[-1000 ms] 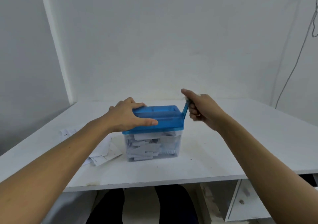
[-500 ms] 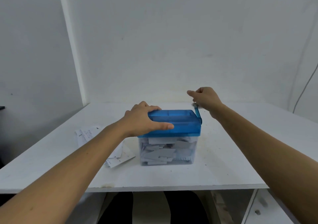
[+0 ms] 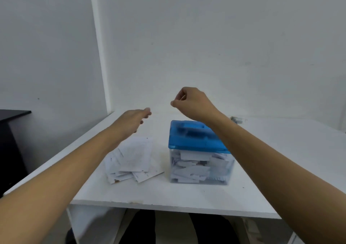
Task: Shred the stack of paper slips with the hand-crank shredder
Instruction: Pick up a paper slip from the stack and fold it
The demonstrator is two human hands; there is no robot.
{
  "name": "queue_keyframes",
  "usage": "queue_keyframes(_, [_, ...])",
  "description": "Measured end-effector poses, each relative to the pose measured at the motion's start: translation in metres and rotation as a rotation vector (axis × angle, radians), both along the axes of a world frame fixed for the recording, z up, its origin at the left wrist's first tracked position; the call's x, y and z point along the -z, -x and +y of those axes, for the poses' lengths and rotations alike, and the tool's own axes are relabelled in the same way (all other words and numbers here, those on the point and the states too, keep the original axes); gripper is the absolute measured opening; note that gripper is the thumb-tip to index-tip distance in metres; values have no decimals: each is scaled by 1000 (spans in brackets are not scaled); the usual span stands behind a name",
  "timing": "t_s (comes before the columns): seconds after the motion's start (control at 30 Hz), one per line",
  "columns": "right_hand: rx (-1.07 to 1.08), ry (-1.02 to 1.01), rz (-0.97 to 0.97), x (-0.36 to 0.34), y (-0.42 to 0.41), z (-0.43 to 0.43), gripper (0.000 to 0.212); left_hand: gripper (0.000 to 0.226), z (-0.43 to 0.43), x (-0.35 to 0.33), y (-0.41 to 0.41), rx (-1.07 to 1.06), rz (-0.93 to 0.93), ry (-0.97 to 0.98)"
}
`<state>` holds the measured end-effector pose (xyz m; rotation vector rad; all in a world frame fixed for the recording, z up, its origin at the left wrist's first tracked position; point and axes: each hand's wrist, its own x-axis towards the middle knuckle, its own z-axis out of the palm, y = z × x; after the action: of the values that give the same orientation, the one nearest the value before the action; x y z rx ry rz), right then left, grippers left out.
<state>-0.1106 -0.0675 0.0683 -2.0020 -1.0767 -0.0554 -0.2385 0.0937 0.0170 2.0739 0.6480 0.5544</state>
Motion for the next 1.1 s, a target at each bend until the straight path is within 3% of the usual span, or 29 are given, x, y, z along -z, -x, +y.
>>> queue_keyframes(0.13, [-91,23,-76,4,42,24,9,16,36,24,30,-122,93,-9])
queue_keyframes(0.33, [-208,115,-66,31,95,61,19,13,53,66,40,-187,377,-152])
queue_keyframes(0.5, [-162,375,191,89,98,90,56,44,51,91,36,-214,534,-393])
queue_keyframes(0.7, [72,642,112,153,74,100,97,51,38,121,52,-203,499,-519])
queue_keyframes(0.9, [17,477,24,176,70,94,82,51,39,130,51,-233,452,-543])
queue_keyframes(1.1, [7,210,143,173,74,89,73,49,40,131,50,-235,416,-547])
